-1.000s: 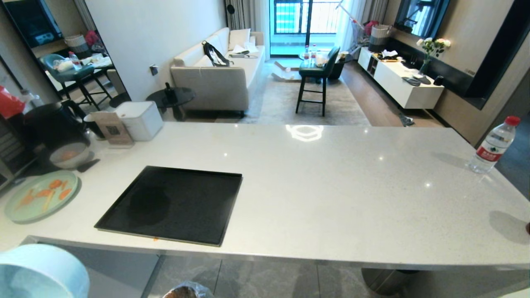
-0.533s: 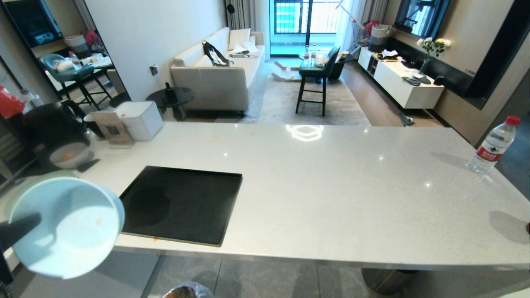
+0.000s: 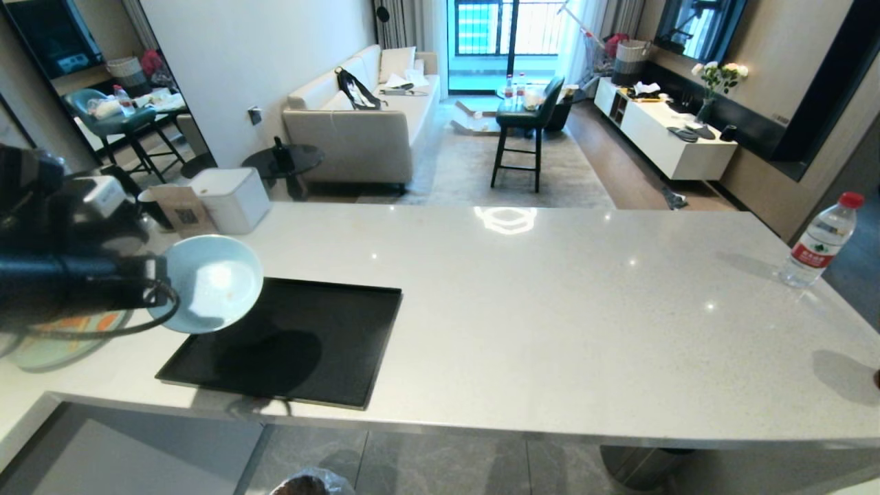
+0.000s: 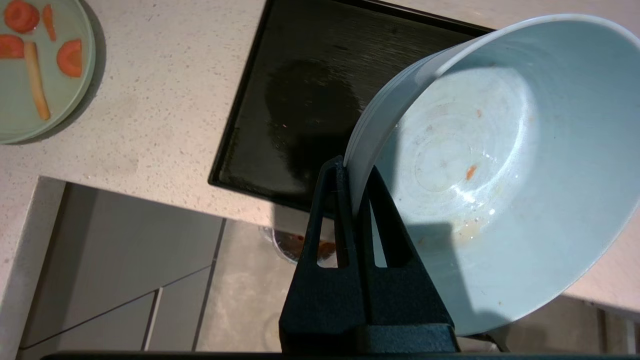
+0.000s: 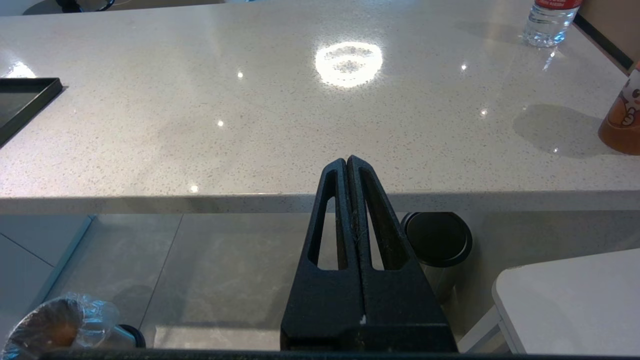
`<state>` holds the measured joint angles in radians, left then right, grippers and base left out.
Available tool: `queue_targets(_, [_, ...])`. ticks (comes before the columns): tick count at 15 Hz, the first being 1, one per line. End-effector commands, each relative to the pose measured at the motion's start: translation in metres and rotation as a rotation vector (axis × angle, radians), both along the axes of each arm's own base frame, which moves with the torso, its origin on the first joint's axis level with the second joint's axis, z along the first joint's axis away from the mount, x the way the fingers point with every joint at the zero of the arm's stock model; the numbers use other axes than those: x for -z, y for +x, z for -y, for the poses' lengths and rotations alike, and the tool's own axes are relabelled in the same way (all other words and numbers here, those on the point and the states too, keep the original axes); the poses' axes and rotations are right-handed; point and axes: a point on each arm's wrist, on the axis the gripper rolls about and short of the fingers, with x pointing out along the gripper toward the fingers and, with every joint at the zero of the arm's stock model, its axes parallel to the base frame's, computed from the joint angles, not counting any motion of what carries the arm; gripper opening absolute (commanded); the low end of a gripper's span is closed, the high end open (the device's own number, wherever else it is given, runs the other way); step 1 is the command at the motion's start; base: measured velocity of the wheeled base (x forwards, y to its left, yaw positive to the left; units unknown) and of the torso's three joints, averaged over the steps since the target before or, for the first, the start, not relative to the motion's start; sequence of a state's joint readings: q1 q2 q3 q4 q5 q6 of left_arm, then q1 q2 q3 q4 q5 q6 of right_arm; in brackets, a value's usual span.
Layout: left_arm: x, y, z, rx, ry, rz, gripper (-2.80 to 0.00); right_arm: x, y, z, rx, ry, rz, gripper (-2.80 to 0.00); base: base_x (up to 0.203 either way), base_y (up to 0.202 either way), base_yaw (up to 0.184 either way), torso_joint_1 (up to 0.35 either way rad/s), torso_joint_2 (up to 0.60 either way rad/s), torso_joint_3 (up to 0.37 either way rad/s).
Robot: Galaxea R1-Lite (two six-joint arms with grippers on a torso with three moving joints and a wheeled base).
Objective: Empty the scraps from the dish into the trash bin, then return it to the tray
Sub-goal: Put the bowl back to the table
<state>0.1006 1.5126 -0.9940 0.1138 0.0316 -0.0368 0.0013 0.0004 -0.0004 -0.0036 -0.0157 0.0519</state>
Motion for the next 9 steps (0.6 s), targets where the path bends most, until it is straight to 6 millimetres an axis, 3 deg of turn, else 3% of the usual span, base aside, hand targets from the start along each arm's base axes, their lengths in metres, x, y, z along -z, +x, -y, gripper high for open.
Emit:
queue_targets(1, [0.045, 0.064, -0.028, -0.069, -0.023, -0.151, -2.8, 0.0, 0.0, 0.0, 0.001, 0.0, 0.001, -2.8, 0.0, 0.0, 0.0, 0.0, 0.0, 0.0])
queue_targets(6, [0.066, 0.113, -0.067, -0.169, -0.093, -0.302, -2.8, 0.0, 0.0, 0.0, -0.001, 0.0, 0.001, -2.8, 0.0, 0.0, 0.0, 0.0, 0.0, 0.0])
queue_targets(9, [0.077, 0.125, -0.077, -0.169, -0.168, -0.395, -2.8, 0.0, 0.0, 0.0, -0.001, 0.0, 0.002, -2.8, 0.0, 0.0, 0.0, 0.0, 0.0, 0.0])
